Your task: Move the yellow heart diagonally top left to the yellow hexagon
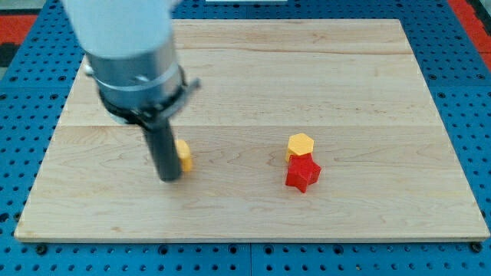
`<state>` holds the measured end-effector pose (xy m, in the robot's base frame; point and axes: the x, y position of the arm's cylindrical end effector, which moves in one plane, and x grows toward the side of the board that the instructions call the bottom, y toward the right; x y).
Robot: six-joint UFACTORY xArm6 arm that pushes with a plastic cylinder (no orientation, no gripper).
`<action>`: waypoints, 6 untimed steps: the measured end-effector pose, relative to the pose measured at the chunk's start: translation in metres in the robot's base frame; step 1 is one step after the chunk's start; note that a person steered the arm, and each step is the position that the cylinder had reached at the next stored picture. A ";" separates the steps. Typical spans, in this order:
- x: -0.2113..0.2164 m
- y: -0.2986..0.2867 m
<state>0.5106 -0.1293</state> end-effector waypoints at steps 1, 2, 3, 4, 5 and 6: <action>-0.015 -0.015; 0.003 -0.013; -0.016 0.027; -0.045 0.053; -0.058 0.060; -0.044 0.076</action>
